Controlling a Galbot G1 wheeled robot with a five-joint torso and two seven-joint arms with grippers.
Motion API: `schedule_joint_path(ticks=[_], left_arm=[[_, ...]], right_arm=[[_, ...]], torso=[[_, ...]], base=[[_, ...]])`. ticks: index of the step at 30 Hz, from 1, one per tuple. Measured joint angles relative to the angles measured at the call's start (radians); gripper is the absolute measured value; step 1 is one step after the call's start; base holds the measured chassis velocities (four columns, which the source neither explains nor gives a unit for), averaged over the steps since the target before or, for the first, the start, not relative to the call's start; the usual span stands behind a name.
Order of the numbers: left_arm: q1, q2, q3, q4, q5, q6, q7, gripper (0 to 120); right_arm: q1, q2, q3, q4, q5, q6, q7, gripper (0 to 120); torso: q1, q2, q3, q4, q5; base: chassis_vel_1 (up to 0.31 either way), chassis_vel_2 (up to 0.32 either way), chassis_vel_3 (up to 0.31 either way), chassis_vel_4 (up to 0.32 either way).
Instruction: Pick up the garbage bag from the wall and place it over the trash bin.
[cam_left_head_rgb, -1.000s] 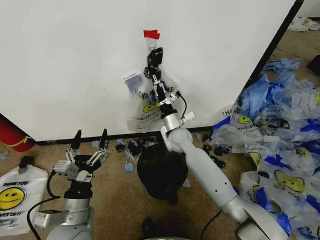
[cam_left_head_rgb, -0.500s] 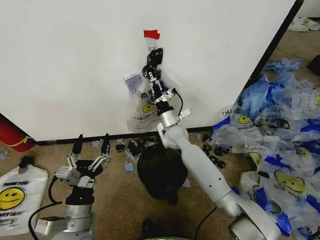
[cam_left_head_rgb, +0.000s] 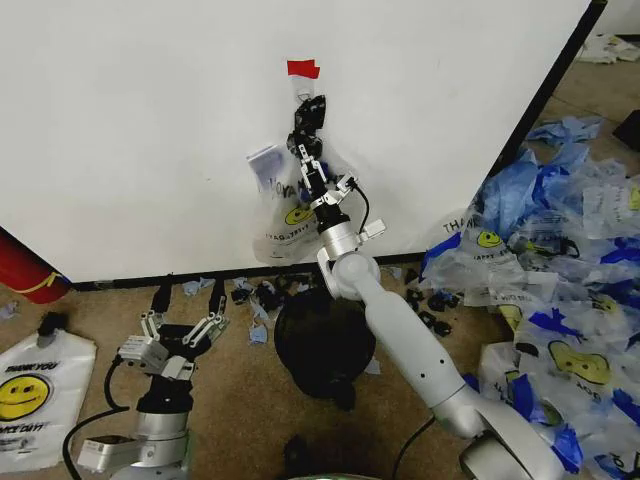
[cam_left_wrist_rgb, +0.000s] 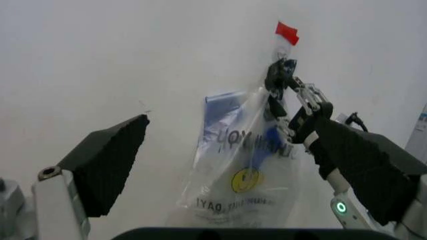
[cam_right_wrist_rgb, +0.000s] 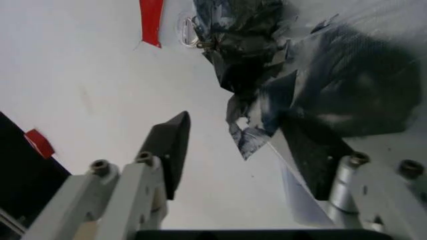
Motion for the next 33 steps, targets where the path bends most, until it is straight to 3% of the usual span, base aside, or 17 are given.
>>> schedule_joint_path(ticks=[4,6,8,10,13,24,31,33], left_arm=[[-0.003,0.002,0.002,0.003,0.000,0.000,0.000,99],[-0.008,0.006,0.003,0.007,0.000,0.001,0.000,99],[-0.008,0.008,0.003,0.009,0.000,0.001,0.000,99],[-0.008,0.008,0.003,0.009,0.000,0.001,0.000,99],[-0.008,0.015,0.005,0.013,-0.002,0.001,0.000,99],[-0.009,0.022,0.005,0.010,-0.004,0.002,-0.002,99],[-0.016,0.025,0.005,0.012,-0.005,0.003,-0.005,99],[-0.020,0.025,0.009,0.015,-0.005,0.004,-0.006,99]], right_arm=[[0.000,0.001,0.002,-0.003,-0.003,0.002,0.000,43],[0.003,0.004,0.008,-0.009,-0.006,0.006,0.001,26],[0.005,0.004,0.011,-0.011,-0.007,0.008,0.002,19],[0.005,0.004,0.011,-0.011,-0.007,0.008,0.002,19],[0.009,0.004,0.012,-0.015,-0.008,0.014,0.005,1],[-0.005,-0.007,0.013,-0.002,0.002,0.024,0.008,0],[-0.049,-0.102,-0.031,0.104,0.019,0.036,0.015,0],[-0.079,-0.177,-0.051,0.165,0.025,0.037,0.016,0]], torso=[[0.000,0.000,0.000,0.0000,0.0000],[0.000,0.000,0.000,0.0000,0.0000],[0.000,0.000,0.000,0.0000,0.0000],[0.000,0.000,0.000,0.0000,0.0000],[0.000,0.000,0.000,0.0000,0.0000],[0.000,0.000,0.000,0.0001,0.0000],[0.000,0.000,0.000,0.0000,0.0000],[0.000,0.000,0.000,-0.0003,0.0002]], base=[[0.000,0.000,0.000,0.000],[0.000,0.000,0.000,0.000],[0.000,0.000,0.000,0.000],[0.000,0.000,0.000,0.000],[0.000,0.000,0.000,0.000],[0.000,0.000,0.000,0.000],[0.000,0.000,0.000,0.000],[0.000,0.000,0.000,0.000]])
